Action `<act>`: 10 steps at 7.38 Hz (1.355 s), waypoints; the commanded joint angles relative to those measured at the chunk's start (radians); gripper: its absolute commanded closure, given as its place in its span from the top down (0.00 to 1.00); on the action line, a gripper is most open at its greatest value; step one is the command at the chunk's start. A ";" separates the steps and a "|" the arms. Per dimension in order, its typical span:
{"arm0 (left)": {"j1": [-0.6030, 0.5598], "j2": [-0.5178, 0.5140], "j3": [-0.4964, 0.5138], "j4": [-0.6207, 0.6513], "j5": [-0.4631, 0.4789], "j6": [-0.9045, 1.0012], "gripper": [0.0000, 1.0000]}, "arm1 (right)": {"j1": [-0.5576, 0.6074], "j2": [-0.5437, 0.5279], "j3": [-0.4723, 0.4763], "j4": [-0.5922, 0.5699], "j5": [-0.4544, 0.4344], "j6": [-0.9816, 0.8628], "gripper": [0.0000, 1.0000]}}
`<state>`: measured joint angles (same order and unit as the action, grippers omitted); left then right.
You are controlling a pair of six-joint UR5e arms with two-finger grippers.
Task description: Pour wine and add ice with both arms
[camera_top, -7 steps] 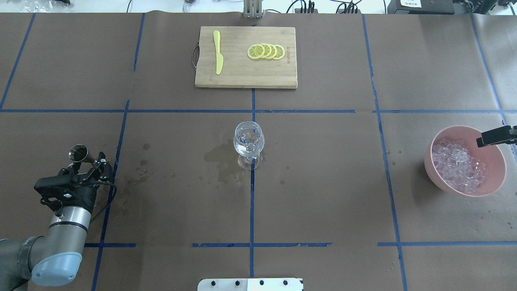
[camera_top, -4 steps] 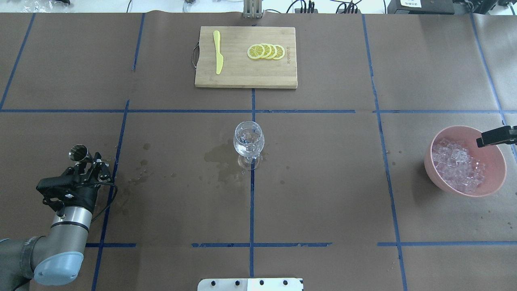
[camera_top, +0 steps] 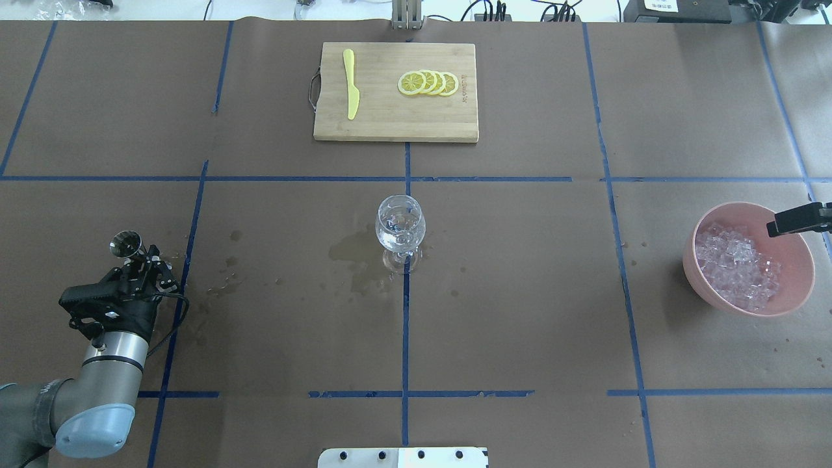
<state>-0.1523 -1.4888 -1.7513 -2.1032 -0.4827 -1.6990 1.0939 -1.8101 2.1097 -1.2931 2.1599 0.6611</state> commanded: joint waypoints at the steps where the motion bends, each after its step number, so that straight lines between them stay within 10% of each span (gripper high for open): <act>1: -0.015 0.002 -0.049 -0.003 -0.001 0.007 0.00 | 0.001 -0.002 0.001 0.002 0.000 0.000 1.00; 10: -0.177 -0.171 -0.267 -0.014 -0.011 0.410 0.00 | -0.012 -0.052 -0.082 0.176 -0.005 0.023 1.00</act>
<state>-0.3125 -1.6244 -2.0157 -2.1140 -0.4914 -1.3664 1.0912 -1.8547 2.0618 -1.1672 2.1566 0.6732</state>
